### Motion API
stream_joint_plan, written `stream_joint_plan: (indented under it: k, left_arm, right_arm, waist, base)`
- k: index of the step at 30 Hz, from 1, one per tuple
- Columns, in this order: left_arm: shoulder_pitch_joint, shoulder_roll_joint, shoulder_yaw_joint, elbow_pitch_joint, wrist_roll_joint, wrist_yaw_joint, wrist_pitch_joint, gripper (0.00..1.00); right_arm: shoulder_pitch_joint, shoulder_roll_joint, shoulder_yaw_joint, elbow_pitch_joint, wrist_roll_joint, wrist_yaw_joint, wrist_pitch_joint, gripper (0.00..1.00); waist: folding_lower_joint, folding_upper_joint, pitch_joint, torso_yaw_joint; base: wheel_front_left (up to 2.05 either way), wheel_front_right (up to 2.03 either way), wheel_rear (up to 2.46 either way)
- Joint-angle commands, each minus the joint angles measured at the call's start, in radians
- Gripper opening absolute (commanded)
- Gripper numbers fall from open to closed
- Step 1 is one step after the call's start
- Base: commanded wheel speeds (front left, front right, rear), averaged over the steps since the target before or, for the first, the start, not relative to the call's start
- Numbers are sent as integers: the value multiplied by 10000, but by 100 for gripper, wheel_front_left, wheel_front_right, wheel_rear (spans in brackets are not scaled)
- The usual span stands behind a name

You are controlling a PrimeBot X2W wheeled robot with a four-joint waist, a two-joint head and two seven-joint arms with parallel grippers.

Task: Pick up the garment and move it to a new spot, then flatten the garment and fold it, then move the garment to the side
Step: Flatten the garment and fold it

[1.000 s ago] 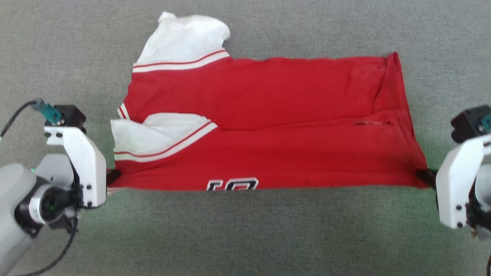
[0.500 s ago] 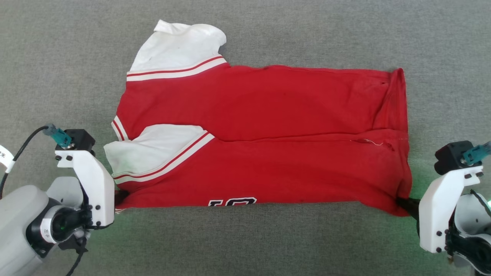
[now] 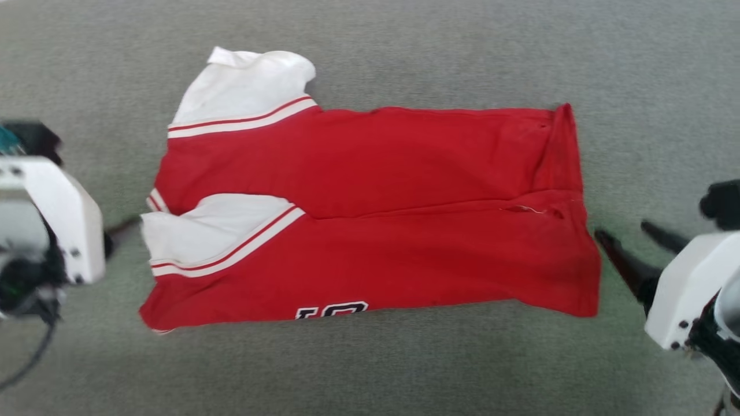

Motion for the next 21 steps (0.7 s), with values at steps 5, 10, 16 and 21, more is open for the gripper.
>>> stream_joint_plan:
  k: [5, 10, 16, 21]
  left_arm:
    - [-1089, 101, 399, 582, 497, -502, -154, 100]
    - [-1892, -45, 521, 1545, 978, -1174, -450, 100]
    - [-2945, -501, 676, 3296, 1319, -2127, -800, 100]
    - [-3766, -898, 624, 4360, 1582, -2488, -561, 100]
  right_arm:
    - [-660, 649, -17, -681, -451, -8, -1753, 100]
    - [-1124, 1000, 285, -765, -748, -7, -3435, 100]
    - [-1615, 1285, 738, -502, -1138, -7, -5541, 100]
    - [-1668, 1411, 1068, -95, -1196, -7, -6127, 100]
  waist:
    - [0, 0, 349, -763]
    - [0, 0, 652, -1324]
    - [0, 0, 1179, -2095]
    - [0, 0, 1577, -2497]
  base:
    - [0, 0, 0]
    - [0, 0, 0]
    - [0, 0, 0]
    - [0, 0, 0]
